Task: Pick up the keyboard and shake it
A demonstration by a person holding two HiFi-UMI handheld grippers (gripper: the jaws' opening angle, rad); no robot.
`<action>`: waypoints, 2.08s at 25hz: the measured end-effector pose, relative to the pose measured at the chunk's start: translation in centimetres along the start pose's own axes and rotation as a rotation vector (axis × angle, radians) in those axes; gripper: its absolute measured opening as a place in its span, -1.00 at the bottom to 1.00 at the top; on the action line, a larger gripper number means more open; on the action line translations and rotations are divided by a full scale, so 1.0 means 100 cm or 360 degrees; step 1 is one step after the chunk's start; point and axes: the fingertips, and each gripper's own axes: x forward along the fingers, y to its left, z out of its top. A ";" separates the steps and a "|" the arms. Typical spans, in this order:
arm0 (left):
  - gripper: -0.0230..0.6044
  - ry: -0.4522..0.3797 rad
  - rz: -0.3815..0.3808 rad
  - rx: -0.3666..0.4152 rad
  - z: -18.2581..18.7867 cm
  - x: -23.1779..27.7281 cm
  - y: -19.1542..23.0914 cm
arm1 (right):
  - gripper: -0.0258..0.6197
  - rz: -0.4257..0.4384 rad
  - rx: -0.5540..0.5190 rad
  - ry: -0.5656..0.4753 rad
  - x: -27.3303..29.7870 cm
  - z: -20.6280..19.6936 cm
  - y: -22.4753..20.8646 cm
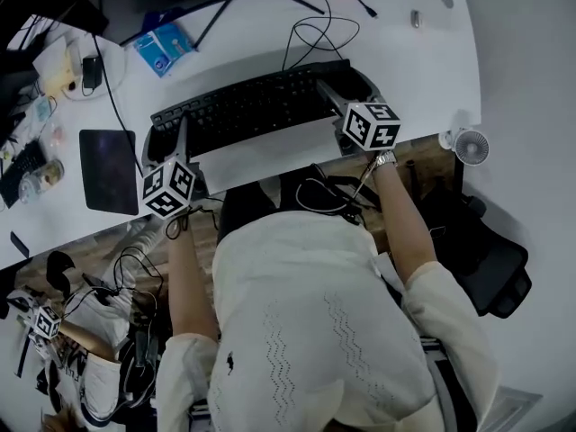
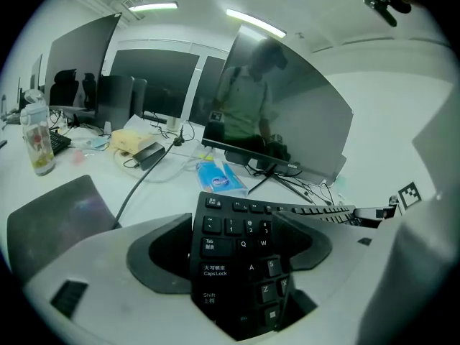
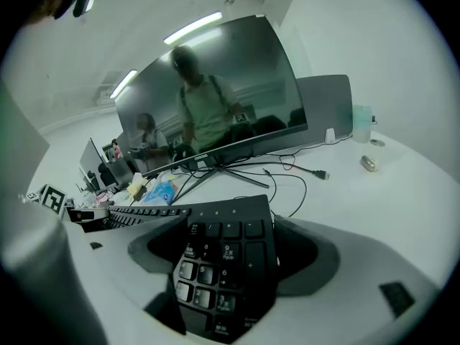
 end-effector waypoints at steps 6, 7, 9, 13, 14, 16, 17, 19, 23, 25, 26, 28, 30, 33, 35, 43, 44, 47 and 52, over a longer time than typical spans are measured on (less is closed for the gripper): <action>0.11 -0.0048 -0.0041 0.0018 0.018 -0.008 -0.010 | 0.20 -0.0030 -0.0039 -0.0100 -0.020 0.021 0.006; 0.11 -0.0057 -0.0047 0.0023 0.021 -0.010 -0.012 | 0.20 -0.0036 -0.0044 -0.0119 -0.023 0.024 0.007; 0.11 -0.0083 -0.0058 0.0041 0.030 -0.014 -0.015 | 0.21 -0.0045 -0.0045 -0.0152 -0.030 0.030 0.009; 0.11 -0.0125 -0.0077 0.0081 0.047 -0.021 -0.023 | 0.21 -0.0056 -0.0035 -0.0207 -0.042 0.042 0.012; 0.11 -0.0136 -0.0082 0.0089 0.051 -0.022 -0.026 | 0.21 -0.0059 -0.0034 -0.0220 -0.045 0.045 0.012; 0.11 -0.0161 -0.0090 0.0104 0.060 -0.022 -0.031 | 0.21 -0.0066 -0.0034 -0.0247 -0.049 0.053 0.011; 0.11 -0.0174 -0.0092 0.0111 0.065 -0.022 -0.034 | 0.21 -0.0068 -0.0035 -0.0260 -0.050 0.058 0.010; 0.11 -0.0195 -0.0095 0.0123 0.074 -0.021 -0.038 | 0.21 -0.0072 -0.0042 -0.0285 -0.052 0.067 0.009; 0.11 -0.0217 -0.0111 0.0137 0.085 -0.025 -0.045 | 0.21 -0.0082 -0.0054 -0.0320 -0.061 0.078 0.010; 0.11 -0.0235 -0.0120 0.0146 0.090 -0.028 -0.049 | 0.21 -0.0084 -0.0057 -0.0343 -0.067 0.083 0.011; 0.11 -0.0247 -0.0123 0.0152 0.093 -0.030 -0.051 | 0.21 -0.0084 -0.0058 -0.0356 -0.069 0.085 0.011; 0.11 -0.0269 -0.0132 0.0163 0.099 -0.033 -0.055 | 0.21 -0.0082 -0.0061 -0.0383 -0.073 0.091 0.011; 0.11 -0.0286 -0.0142 0.0174 0.105 -0.035 -0.058 | 0.21 -0.0081 -0.0063 -0.0406 -0.077 0.096 0.012; 0.11 -0.0305 -0.0144 0.0192 0.114 -0.037 -0.062 | 0.21 -0.0082 -0.0062 -0.0431 -0.081 0.103 0.013; 0.11 -0.0321 -0.0144 0.0201 0.120 -0.040 -0.065 | 0.22 -0.0080 -0.0062 -0.0447 -0.084 0.107 0.013; 0.11 -0.0397 -0.0148 0.0203 0.136 -0.051 -0.073 | 0.22 -0.0086 -0.0103 -0.0516 -0.096 0.127 0.019; 0.11 -0.0410 -0.0150 0.0206 0.139 -0.052 -0.074 | 0.22 -0.0086 -0.0108 -0.0527 -0.098 0.129 0.020; 0.11 -0.0451 -0.0154 0.0214 0.148 -0.057 -0.076 | 0.22 -0.0084 -0.0124 -0.0565 -0.103 0.139 0.024; 0.11 -0.0522 -0.0164 0.0225 0.165 -0.068 -0.082 | 0.22 -0.0078 -0.0160 -0.0636 -0.115 0.157 0.031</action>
